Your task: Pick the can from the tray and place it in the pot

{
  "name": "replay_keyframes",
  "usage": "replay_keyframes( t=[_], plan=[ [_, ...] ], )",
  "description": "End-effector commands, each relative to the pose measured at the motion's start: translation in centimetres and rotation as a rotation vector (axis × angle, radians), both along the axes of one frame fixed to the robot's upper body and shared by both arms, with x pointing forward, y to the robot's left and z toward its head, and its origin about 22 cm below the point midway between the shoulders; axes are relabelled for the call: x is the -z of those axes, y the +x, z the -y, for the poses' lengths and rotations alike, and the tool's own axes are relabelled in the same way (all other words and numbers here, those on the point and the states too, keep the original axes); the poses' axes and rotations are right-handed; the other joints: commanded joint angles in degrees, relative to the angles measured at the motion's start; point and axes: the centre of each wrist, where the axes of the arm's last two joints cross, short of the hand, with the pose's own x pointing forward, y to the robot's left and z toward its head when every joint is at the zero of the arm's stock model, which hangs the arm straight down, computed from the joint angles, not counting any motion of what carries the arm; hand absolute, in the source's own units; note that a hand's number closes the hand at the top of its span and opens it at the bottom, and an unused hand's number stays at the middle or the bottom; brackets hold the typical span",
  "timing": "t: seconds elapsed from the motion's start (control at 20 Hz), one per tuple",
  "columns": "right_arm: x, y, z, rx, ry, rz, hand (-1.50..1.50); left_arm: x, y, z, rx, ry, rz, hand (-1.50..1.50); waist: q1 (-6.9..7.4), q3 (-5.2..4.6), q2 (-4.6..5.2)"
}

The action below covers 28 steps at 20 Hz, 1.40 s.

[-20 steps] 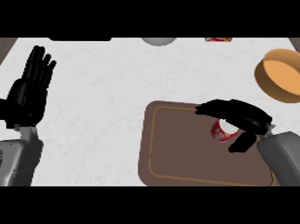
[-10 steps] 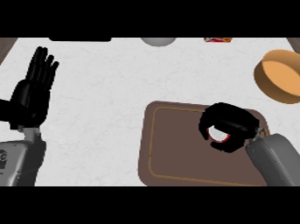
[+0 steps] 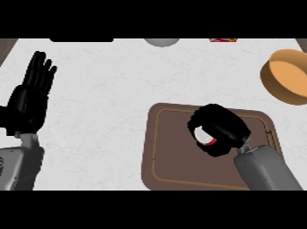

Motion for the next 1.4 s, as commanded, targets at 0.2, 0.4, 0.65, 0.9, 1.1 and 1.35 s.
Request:
replay_keyframes(
  t=[0.2,0.4,0.65,0.9,1.1,1.35],
  plan=[
    [-4.1,-1.3,-10.3,0.411,0.006,0.032,1.5,-0.4,0.4,0.4,0.013,-0.013,0.0,0.0,1.07,0.07,-0.05],
    [-9.1,-0.8,-10.9,0.618,0.132,0.187,1.5,-0.4,0.7,0.3,0.0,-0.002,0.013,0.0,0.39,0.09,-0.04],
    [-14.6,-1.4,-10.1,0.828,0.224,0.356,1.5,-0.3,-0.2,0.2,-0.006,-0.003,0.015,0.0,-0.13,0.12,-0.23],
    [-17.7,-0.3,-6.5,0.987,0.268,0.555,1.5,-1.0,0.4,0.7,-0.004,-0.005,0.002,0.0,-0.34,0.16,0.12],
    [-20.6,-0.5,-2.5,1.074,0.333,0.579,1.5,-0.1,-0.3,1.5,0.004,-0.014,0.007,0.0,-0.15,0.15,0.17],
    [-20.5,0.7,5.7,1.155,0.273,0.549,1.5,0.4,-1.0,-0.2,0.016,-0.004,0.002,0.0,0.0,0.17,0.27]
  ],
)
